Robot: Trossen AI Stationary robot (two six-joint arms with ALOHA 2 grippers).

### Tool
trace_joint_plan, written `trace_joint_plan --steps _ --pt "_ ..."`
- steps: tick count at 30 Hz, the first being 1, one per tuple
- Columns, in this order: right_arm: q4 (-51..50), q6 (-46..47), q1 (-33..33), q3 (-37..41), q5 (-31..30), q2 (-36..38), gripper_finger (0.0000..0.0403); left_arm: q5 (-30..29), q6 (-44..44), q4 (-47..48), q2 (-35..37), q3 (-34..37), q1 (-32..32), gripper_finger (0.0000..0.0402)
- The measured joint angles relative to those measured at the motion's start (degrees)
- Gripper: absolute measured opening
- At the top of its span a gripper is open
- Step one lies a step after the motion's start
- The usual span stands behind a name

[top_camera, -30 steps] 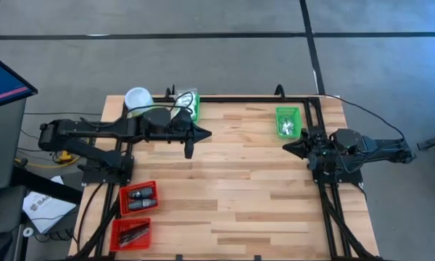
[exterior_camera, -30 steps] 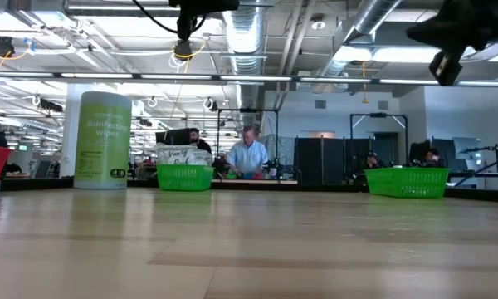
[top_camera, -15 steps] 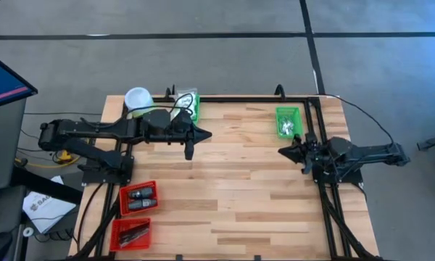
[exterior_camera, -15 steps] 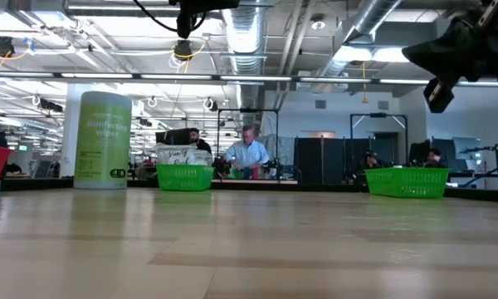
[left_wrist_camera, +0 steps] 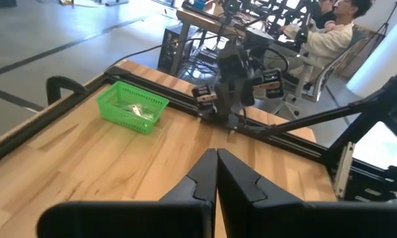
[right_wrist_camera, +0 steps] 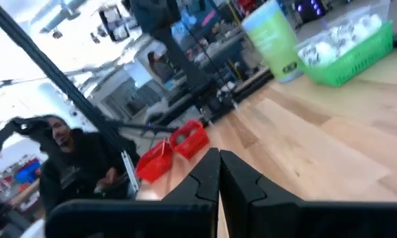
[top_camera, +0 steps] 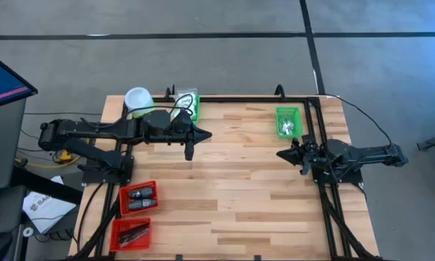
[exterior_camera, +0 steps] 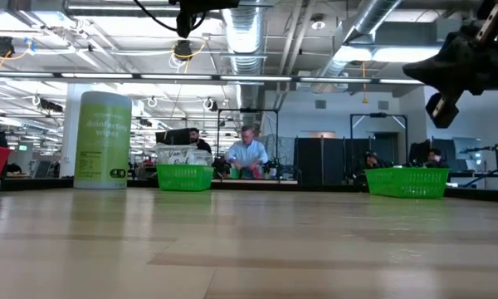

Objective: Pick & Place Travel size toiletries
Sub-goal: Return to Home Position

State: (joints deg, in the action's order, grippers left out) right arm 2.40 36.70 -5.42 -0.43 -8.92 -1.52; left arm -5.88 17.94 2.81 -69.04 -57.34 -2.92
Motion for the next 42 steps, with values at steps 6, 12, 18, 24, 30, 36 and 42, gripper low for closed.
trace_joint_plan --steps 6,12,18,24,30,36,42 --pt "1.6 -4.9 -1.8 0.0 -1.6 0.6 0.0000 -0.8 -1.2 -0.4 0.0 0.0 0.4 0.0003" --pt "7.9 -14.0 -2.0 0.0 -4.4 1.4 0.0000 -0.8 -1.1 -0.4 0.0 0.0 0.7 0.0003" --pt "7.5 -14.8 -2.0 0.1 -4.7 1.4 0.0000 -0.8 -1.1 -0.4 0.0 0.0 0.7 0.0003" --pt "4.1 -8.8 -1.9 0.1 -6.6 1.4 0.0000 -0.8 -1.1 -0.4 0.0 0.0 0.7 0.0003" --pt "0.5 -3.7 -2.5 0.1 -5.5 0.8 0.0000 -1.3 -1.5 -0.4 0.0 0.0 0.7 0.0003" --pt "0.6 -6.6 -2.3 0.1 -5.3 0.8 0.0000 -1.3 -1.6 -0.4 0.0 0.0 0.7 0.0003" --pt "0.5 -6.7 -2.9 0.1 -4.4 0.8 0.0000 -1.3 -2.0 -0.7 0.0 0.0 0.7 0.0003"
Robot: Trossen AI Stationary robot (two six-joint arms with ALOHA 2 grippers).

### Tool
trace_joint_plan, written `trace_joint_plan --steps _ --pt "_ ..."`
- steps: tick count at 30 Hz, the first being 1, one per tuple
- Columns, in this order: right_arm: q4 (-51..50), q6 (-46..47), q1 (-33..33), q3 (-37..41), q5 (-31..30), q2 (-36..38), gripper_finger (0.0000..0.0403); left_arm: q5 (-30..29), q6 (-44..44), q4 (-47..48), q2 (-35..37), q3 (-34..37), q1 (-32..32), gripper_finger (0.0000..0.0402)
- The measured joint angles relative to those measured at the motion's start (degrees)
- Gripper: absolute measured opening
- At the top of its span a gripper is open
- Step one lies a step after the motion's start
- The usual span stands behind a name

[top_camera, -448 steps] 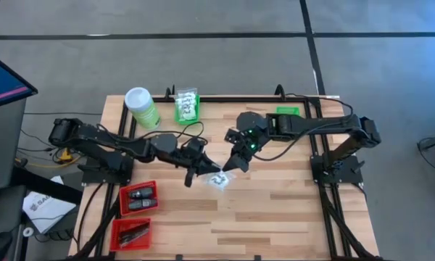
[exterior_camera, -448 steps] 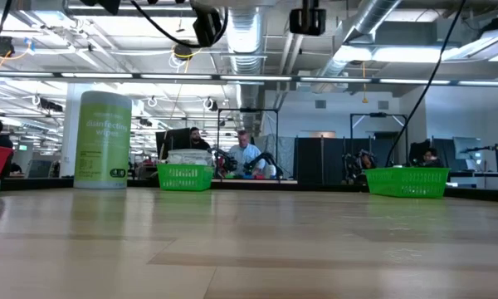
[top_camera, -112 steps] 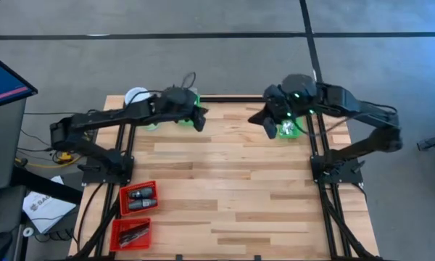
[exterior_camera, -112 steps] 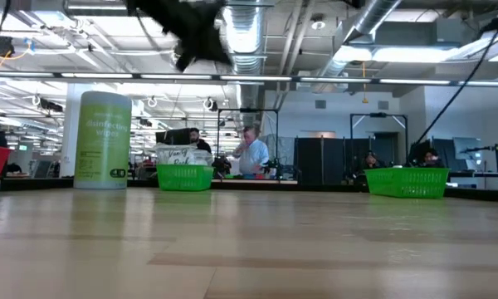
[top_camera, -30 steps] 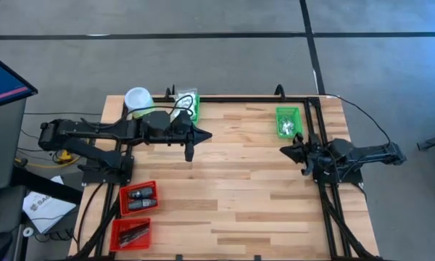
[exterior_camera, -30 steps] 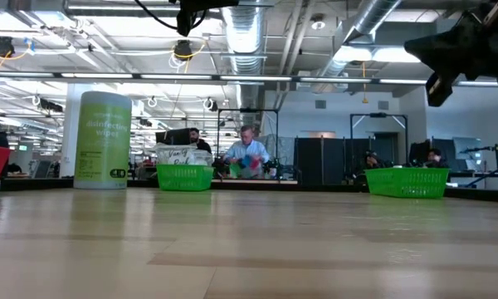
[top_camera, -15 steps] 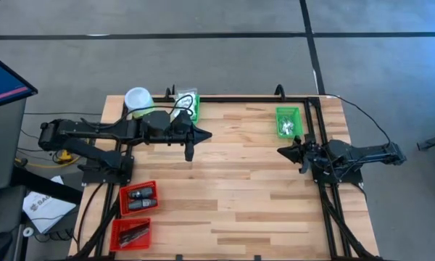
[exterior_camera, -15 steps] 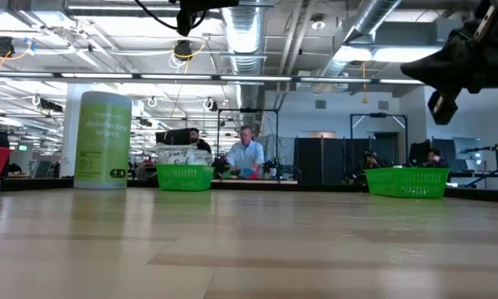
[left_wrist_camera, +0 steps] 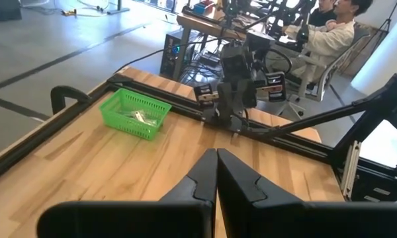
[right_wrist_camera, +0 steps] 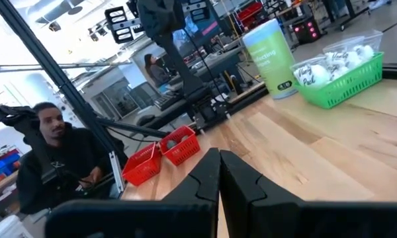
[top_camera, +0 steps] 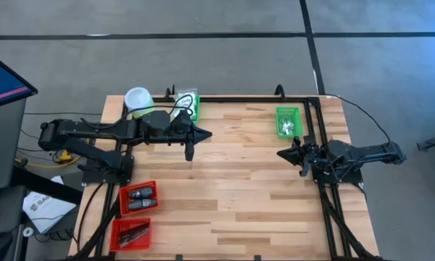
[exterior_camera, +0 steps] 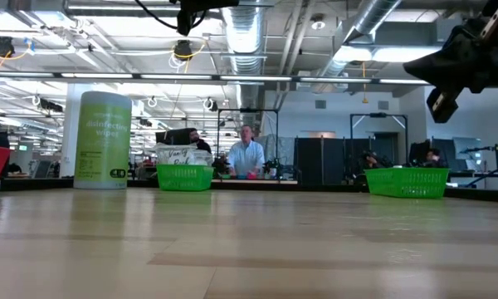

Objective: Pick & Place Travel size toiletries
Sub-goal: Return to Home Position

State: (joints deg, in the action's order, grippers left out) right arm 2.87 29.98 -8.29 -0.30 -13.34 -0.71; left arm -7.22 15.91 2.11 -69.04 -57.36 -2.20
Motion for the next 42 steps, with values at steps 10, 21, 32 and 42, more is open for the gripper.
trace_joint_plan --steps 10,21,32,42 --pt "-0.1 0.3 0.3 0.0 1.3 0.0 0.0000 0.0 -1.1 -0.3 0.0 0.0 0.0 0.0003" --pt "-0.4 -11.5 -1.0 0.0 2.0 -5.4 0.0000 0.0 -1.1 -1.0 0.4 -0.1 0.0 0.0003" --pt "-0.1 -14.0 -2.1 0.0 1.5 -12.6 0.0000 0.0 -1.1 -1.1 0.4 -0.1 0.4 0.0003" --pt "-0.3 -16.5 -2.3 0.0 1.5 -16.8 0.0000 0.0 -1.1 -1.1 0.4 0.0 0.4 0.0003"
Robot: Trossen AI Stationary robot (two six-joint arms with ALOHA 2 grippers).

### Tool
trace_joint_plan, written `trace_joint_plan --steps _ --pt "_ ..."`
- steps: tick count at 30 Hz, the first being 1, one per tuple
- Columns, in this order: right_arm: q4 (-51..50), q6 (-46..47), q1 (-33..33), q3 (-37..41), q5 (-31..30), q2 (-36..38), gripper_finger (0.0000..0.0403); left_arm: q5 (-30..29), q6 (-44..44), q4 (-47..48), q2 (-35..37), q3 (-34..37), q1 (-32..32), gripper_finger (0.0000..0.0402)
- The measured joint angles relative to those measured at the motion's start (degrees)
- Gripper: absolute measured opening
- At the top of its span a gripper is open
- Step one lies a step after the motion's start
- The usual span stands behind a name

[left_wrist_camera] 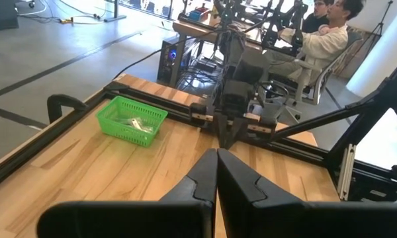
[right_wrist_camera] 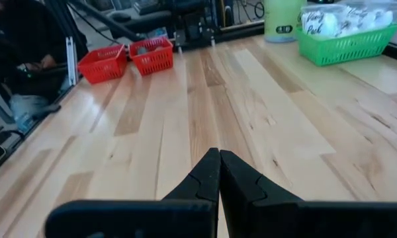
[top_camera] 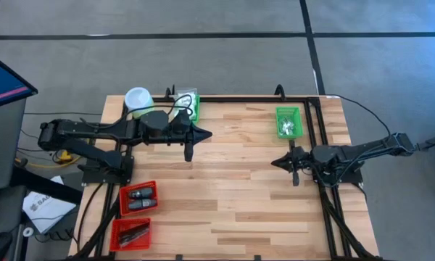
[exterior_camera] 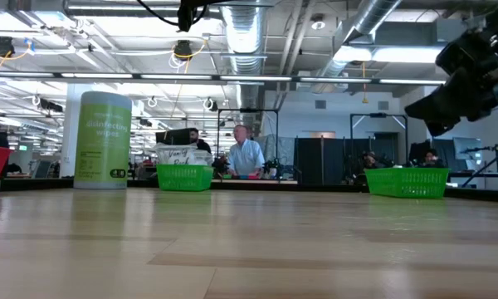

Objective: Pick & Place Travel size toiletries
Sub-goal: Return to Home Position

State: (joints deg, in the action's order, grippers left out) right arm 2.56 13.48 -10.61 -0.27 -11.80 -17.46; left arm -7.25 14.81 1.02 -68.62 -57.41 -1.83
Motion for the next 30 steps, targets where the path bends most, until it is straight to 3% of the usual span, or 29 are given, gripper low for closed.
trace_joint_plan --steps 10,16,21,24,30 --pt "0.2 -1.4 0.2 0.0 0.0 -1.1 0.0000 0.0 0.0 0.0 0.0 0.0 0.0 0.0003" --pt "2.9 -6.7 3.1 0.0 -0.3 6.8 0.0000 0.0 0.0 -0.1 0.0 0.0 0.0 0.0003" --pt "1.4 -9.5 7.5 0.0 -4.8 17.4 0.0000 0.0 0.0 -0.4 0.0 0.0 0.0 0.0003" --pt "2.7 -11.3 10.0 -0.4 -5.7 17.2 0.0000 0.0 0.0 -0.6 0.0 0.0 0.0 0.0003" --pt "2.8 -10.0 12.7 -0.2 2.4 17.3 0.0000 0.0 0.1 -1.0 0.0 0.0 0.0 0.0003"
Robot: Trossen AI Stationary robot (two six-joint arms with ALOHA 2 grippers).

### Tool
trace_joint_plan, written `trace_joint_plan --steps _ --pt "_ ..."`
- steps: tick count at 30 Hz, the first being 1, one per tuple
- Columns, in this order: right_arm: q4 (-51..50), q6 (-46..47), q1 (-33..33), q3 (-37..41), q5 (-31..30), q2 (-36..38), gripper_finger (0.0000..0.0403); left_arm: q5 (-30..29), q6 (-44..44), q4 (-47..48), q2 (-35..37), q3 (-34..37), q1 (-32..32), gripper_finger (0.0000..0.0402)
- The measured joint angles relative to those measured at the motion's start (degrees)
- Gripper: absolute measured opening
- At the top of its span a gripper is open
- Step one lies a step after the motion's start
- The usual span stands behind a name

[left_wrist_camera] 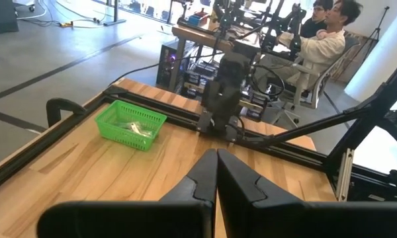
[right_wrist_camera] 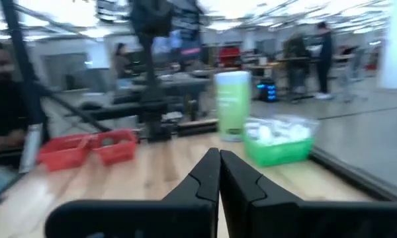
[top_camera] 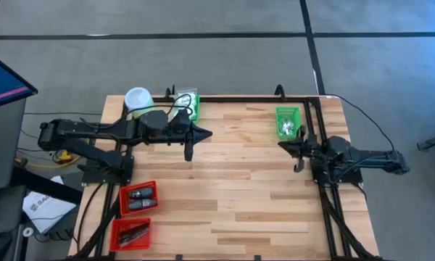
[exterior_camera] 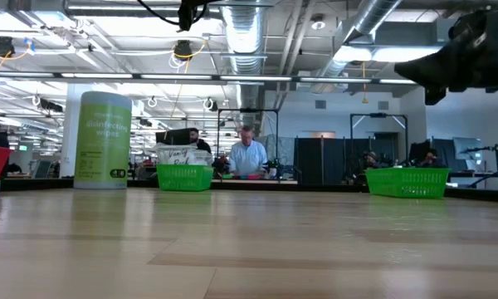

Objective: Pick & Place Travel size toiletries
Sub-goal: Return to Home Position

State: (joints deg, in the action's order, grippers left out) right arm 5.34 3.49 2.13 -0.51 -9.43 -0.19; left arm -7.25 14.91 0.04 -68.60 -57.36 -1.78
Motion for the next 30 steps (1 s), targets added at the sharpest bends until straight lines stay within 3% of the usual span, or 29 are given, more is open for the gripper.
trace_joint_plan --steps 3,22,30 --pt "-3.0 0.5 -0.2 0.0 2.5 0.0 0.0000 0.0 0.1 0.0 0.0 0.0 0.0 0.0003" --pt "-4.3 -3.6 -1.1 -0.1 2.7 0.0 0.0000 0.0 0.3 -0.1 0.0 0.0 0.4 0.0003" --pt "-4.4 1.5 -1.1 -0.2 2.7 -0.1 0.0000 0.1 -1.6 -0.2 1.3 0.6 1.9 0.0003"
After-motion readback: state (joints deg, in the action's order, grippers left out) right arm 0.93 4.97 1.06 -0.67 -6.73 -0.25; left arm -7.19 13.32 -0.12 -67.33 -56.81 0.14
